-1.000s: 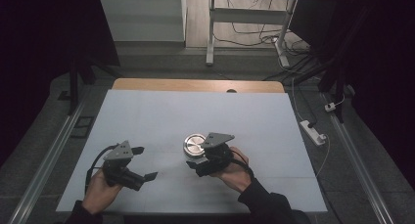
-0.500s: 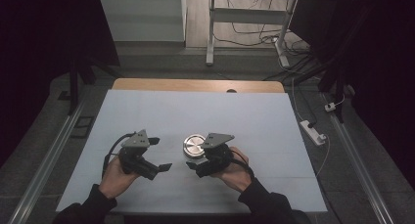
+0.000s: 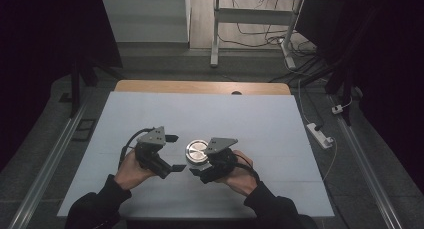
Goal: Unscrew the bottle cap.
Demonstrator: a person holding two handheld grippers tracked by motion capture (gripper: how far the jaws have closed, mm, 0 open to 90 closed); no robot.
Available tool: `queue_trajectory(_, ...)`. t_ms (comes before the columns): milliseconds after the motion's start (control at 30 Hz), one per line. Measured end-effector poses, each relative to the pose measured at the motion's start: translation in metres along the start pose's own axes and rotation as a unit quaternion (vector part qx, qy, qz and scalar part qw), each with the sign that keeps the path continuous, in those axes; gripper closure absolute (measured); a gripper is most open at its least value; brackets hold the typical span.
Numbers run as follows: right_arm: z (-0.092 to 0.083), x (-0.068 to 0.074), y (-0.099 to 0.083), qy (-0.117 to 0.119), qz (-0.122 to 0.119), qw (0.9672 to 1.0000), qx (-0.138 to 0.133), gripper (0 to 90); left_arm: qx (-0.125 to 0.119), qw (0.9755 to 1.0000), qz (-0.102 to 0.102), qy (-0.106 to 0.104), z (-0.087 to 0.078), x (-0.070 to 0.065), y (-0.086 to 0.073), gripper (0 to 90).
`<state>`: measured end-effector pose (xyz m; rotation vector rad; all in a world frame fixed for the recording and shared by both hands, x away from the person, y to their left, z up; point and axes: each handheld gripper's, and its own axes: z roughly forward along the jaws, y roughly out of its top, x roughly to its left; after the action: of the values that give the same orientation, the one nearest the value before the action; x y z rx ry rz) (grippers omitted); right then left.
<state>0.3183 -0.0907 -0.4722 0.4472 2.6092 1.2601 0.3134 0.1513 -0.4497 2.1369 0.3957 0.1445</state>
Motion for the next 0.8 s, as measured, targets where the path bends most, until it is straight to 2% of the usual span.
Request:
queue_trajectory(67,0.001,0.001,0.0,0.017,-0.006,0.9998,0.001,15.1,0.007,0.9995,0.023,-0.022,0.005,0.001,0.006,0.0)
queue_trajectory(100,0.001,0.002,0.0,0.024,-0.009,0.9997,0.001,15.1,0.007,0.9991,0.029,-0.031,0.007,0.001,0.007,0.0)
queue_trajectory(133,0.001,0.002,0.0,0.03,-0.015,0.9994,0.002,15.1,0.007,0.9991,0.029,-0.031,0.007,0.001,0.007,0.0)
queue_trajectory(167,0.001,0.003,0.0,0.035,-0.016,0.9993,0.003,15.1,0.005,0.9981,0.037,-0.049,0.01,0.002,0.011,0.0)
queue_trajectory(233,0.002,0.004,0.0,0.047,-0.024,0.9986,0.004,15.1,0.006,0.9965,0.05,-0.067,0.013,0.002,0.014,0.0)
queue_trajectory(267,0.002,0.004,0.0,0.047,-0.024,0.9986,0.004,15.1,0.006,0.9965,0.05,-0.067,0.013,0.002,0.014,0.0)
queue_trajectory(300,0.002,0.006,0.0,0.059,-0.028,0.9978,0.007,15.1,0.006,0.9947,0.067,-0.078,0.016,0.0,0.017,0.3)
queue_trajectory(367,0.003,0.007,0.0,0.066,-0.037,0.9971,0.01,15.1,0.005,0.9922,0.08,-0.095,0.018,-0.001,0.019,1.5)
queue_trajectory(433,0.003,0.008,0.0,0.074,-0.043,0.9963,0.009,15.1,0.003,0.9902,0.095,-0.102,0.02,-0.002,0.022,2.8)
queue_trajectory(467,0.003,0.009,0.001,0.076,-0.046,0.996,0.009,15.1,0.003,0.9902,0.095,-0.102,0.02,-0.002,0.022,4.1)
queue_trajectory(500,0.002,0.009,0.001,0.079,-0.047,0.9957,0.008,15.1,0.002,0.9879,0.106,-0.112,0.022,-0.003,0.024,5.7)
queue_trajectory(600,0.001,0.009,0.002,0.084,-0.05,0.9952,0.006,15.1,0.001,0.9854,0.119,-0.122,0.023,-0.004,0.026,11.8)
queue_trajectory(667,0.0,0.01,0.002,0.085,-0.052,0.995,0.005,15.1,-0.002,0.986,0.12,-0.115,0.023,-0.004,0.026,17.8)
queue_trajectory(733,-0.001,0.009,0.002,0.082,-0.052,0.9952,0.004,15.1,-0.006,0.9866,0.116,-0.114,0.023,-0.003,0.026,18.8)
queue_trajectory(767,-0.001,0.009,0.002,0.081,-0.049,0.9955,0.004,15.1,-0.012,0.9884,0.106,-0.108,0.024,-0.003,0.026,19.0)
queue_trajectory(800,-0.001,0.008,0.002,0.078,-0.048,0.9958,0.005,15.1,-0.012,0.9884,0.106,-0.108,0.024,-0.003,0.026,19.1)
